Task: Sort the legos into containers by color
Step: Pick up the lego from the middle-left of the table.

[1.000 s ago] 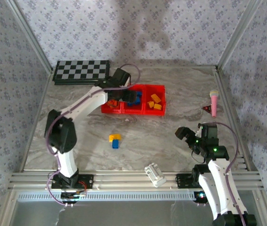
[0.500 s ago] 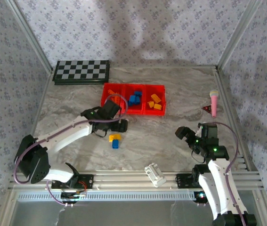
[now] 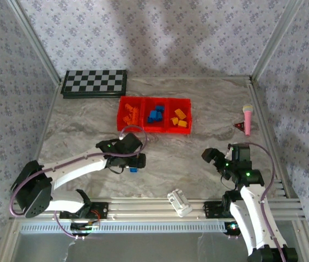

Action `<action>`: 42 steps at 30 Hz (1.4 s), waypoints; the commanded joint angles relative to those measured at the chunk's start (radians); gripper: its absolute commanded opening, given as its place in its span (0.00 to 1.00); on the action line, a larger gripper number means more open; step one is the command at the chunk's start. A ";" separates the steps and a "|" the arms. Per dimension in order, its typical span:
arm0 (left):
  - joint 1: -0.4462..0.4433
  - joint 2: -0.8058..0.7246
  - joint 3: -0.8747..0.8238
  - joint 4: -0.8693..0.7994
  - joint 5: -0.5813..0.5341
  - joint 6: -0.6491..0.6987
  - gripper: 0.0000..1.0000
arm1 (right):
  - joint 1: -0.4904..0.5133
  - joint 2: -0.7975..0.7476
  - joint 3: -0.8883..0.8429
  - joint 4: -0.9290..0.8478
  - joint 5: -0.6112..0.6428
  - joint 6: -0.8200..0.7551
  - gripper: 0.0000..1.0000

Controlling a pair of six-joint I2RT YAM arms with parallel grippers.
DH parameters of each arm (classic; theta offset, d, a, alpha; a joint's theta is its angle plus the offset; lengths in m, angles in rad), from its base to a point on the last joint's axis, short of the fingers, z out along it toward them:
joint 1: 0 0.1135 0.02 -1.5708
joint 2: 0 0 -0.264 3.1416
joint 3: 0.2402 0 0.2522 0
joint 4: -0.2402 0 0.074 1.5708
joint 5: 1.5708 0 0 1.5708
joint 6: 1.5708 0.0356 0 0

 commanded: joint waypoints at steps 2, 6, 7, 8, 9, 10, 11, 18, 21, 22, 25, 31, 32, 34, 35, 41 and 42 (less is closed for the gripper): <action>-0.008 0.045 -0.009 0.021 -0.026 -0.084 0.86 | 0.012 -0.009 -0.016 0.008 -0.004 0.022 1.00; -0.010 0.104 -0.005 0.046 0.000 -0.108 0.80 | 0.018 -0.009 -0.023 0.009 -0.003 0.023 1.00; -0.011 0.115 -0.004 0.051 0.002 -0.113 0.79 | 0.019 -0.009 -0.022 0.010 -0.003 0.023 1.00; -0.012 0.126 -0.004 0.059 0.006 -0.116 0.77 | 0.019 -0.009 -0.022 0.010 -0.001 0.023 1.00; -0.013 0.135 -0.005 0.065 0.007 -0.123 0.75 | 0.018 -0.009 -0.022 0.009 0.000 0.023 1.00; -0.013 0.143 -0.006 0.070 0.005 -0.128 0.72 | 0.019 -0.009 -0.022 0.011 0.000 0.022 1.00; -0.012 0.151 -0.007 0.075 0.004 -0.135 0.68 | 0.020 -0.009 -0.023 0.012 0.002 0.022 1.00; -0.013 0.193 -0.006 0.086 -0.001 -0.148 0.53 | 0.018 0.013 -0.024 0.013 0.004 0.012 1.00; -0.012 0.205 -0.004 0.089 0.002 -0.149 0.49 | 0.018 0.019 -0.025 0.041 0.004 0.011 1.00; -0.013 0.209 -0.002 0.089 0.003 -0.149 0.48 | 0.019 0.020 -0.025 0.043 0.006 0.011 1.00; -0.012 0.217 0.006 0.081 0.000 -0.149 0.42 | 0.018 0.023 -0.025 0.046 0.009 0.008 1.00; -0.013 0.208 0.040 0.055 0.000 -0.130 0.31 | 0.017 0.034 -0.022 0.053 0.011 0.002 1.00; -0.012 0.205 0.047 0.048 -0.001 -0.125 0.29 | 0.016 0.035 -0.022 0.055 0.011 0.002 1.00; -0.012 0.196 0.070 0.036 -0.004 -0.114 0.27 | 0.014 0.037 -0.020 0.058 0.011 0.001 1.00; -0.013 0.195 0.083 0.029 -0.007 -0.105 0.27 | 0.014 0.038 -0.021 0.059 0.011 0.002 1.00; 0.000 0.208 0.251 -0.036 -0.048 -0.015 0.26 | 0.012 0.048 -0.014 0.060 0.009 -0.005 1.00; 0.008 0.221 0.289 -0.038 -0.052 0.009 0.26 | 0.011 0.050 -0.014 0.061 0.009 -0.005 1.00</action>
